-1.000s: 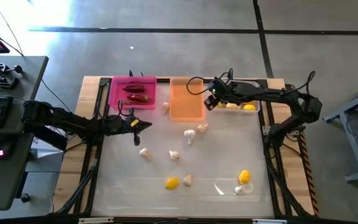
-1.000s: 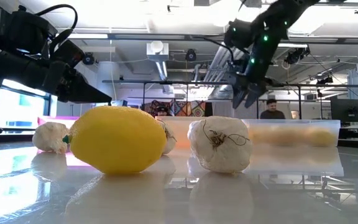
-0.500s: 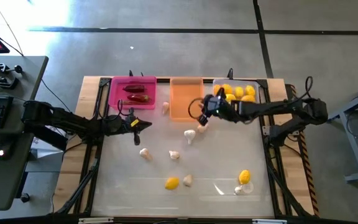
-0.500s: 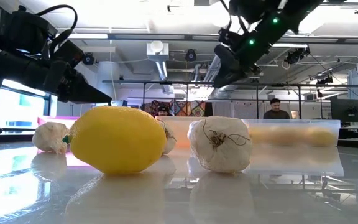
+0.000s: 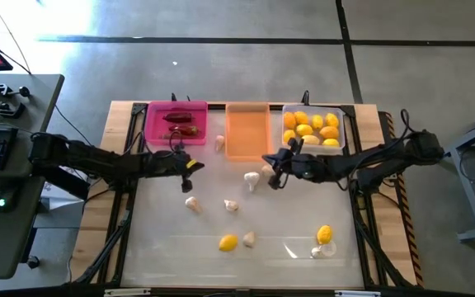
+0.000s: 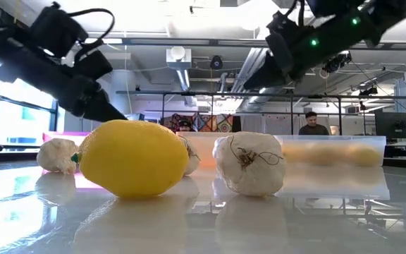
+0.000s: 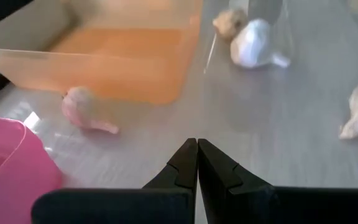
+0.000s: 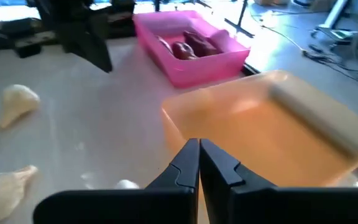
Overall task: Sort produce into baskets
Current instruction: Put the yellow lemon into the transparent bin
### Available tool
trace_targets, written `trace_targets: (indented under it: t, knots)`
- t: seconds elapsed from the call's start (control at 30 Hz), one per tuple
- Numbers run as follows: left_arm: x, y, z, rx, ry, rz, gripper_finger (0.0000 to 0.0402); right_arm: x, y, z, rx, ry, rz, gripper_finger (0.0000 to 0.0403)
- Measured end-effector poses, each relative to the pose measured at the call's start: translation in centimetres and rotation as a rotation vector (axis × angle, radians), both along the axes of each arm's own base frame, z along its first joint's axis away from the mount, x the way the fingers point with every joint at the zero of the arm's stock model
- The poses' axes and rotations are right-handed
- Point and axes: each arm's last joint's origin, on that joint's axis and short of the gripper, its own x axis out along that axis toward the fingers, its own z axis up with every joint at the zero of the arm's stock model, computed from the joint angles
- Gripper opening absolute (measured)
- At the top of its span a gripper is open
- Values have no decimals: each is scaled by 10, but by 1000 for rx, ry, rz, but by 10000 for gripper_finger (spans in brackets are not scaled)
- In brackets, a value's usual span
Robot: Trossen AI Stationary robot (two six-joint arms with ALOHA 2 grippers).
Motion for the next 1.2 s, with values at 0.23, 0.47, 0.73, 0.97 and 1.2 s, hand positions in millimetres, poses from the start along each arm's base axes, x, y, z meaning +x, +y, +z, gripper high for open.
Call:
trace_targets:
  t: [0.23, 0.47, 0.73, 0.97, 1.2]
  knots:
    - [11, -3, 12, -53, 52, -112, 0, -6, 1, -9, -48, -44, 90, 0]
    - [23, -12, 31, -62, 24, -174, 0, -6, 1, -10, -72, -14, 106, 0]
    - [29, -24, 42, -84, 16, -241, 0, -6, -3, -10, -132, 14, 116, 0]
    - [32, -40, 49, -158, 9, -256, 20, -6, -13, -9, -134, 3, 75, 0]
    - [33, -65, 43, -234, 17, -298, 87, -4, -22, -3, -193, -35, 85, 0]
